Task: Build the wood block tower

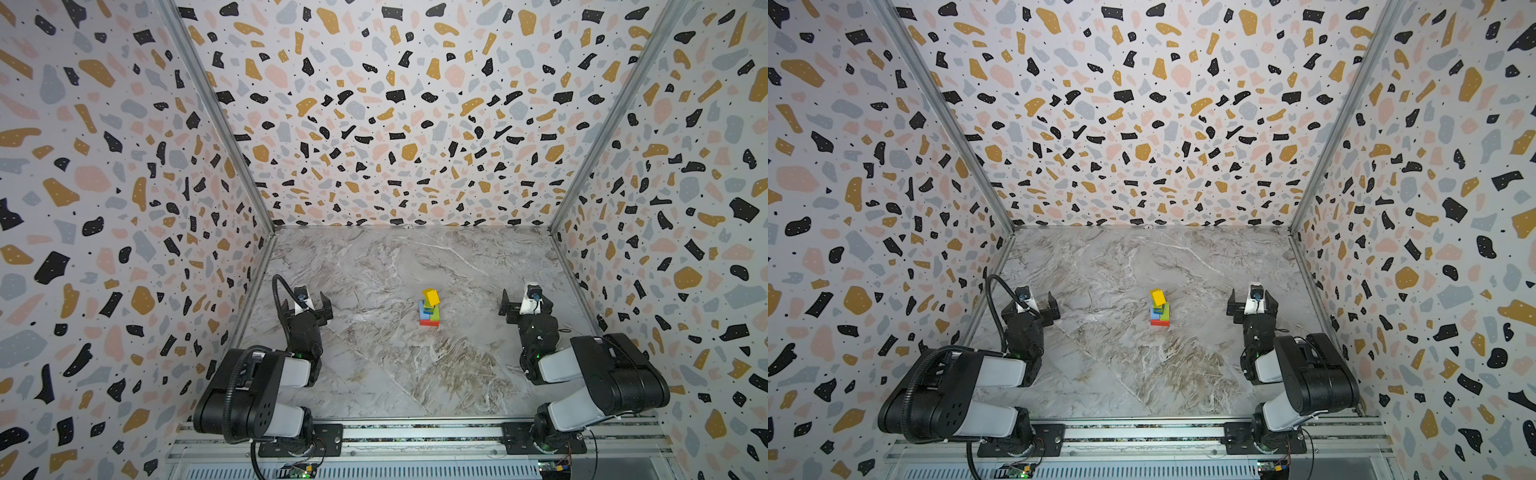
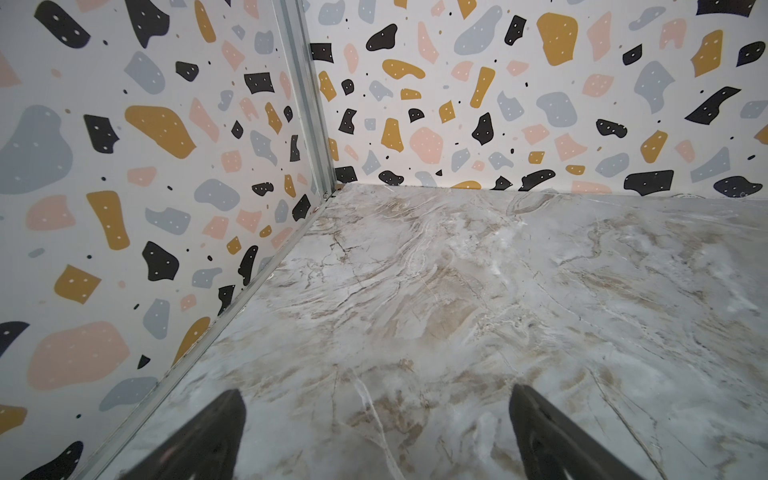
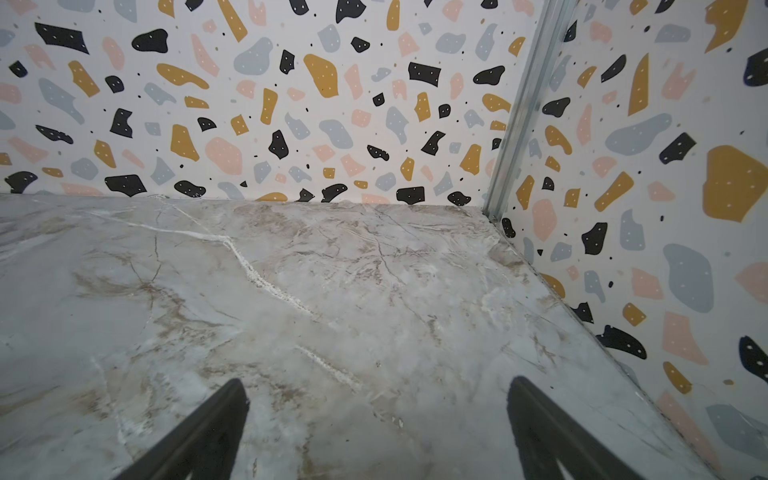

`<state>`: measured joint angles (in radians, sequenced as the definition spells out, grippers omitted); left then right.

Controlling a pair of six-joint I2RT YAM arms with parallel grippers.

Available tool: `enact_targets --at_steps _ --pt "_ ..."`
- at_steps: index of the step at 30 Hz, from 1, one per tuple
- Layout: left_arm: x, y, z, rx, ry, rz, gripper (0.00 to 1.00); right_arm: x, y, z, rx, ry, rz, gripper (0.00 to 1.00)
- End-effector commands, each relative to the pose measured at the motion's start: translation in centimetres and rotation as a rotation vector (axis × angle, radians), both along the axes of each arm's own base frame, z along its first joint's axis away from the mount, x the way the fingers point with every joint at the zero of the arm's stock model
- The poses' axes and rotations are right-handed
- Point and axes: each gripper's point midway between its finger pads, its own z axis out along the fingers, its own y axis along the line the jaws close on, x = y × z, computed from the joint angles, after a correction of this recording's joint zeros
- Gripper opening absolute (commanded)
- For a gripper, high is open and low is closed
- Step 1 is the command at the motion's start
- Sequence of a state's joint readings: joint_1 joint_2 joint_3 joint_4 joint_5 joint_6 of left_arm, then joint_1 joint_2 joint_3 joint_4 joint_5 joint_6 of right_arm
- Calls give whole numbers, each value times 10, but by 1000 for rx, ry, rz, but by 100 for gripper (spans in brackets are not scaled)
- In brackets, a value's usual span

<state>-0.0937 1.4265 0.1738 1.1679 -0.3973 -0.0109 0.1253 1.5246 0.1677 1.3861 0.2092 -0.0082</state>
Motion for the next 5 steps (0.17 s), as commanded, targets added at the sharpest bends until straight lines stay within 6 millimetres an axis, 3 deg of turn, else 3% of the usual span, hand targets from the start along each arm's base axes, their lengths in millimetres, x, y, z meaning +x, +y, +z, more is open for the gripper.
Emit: enact_targets --at_steps 1,5 --pt "3 0 15 -8 -59 -2 100 1 0 2 3 -3 -11 99" --pt "3 0 14 -8 -58 -2 100 1 -1 2 8 1 -4 99"
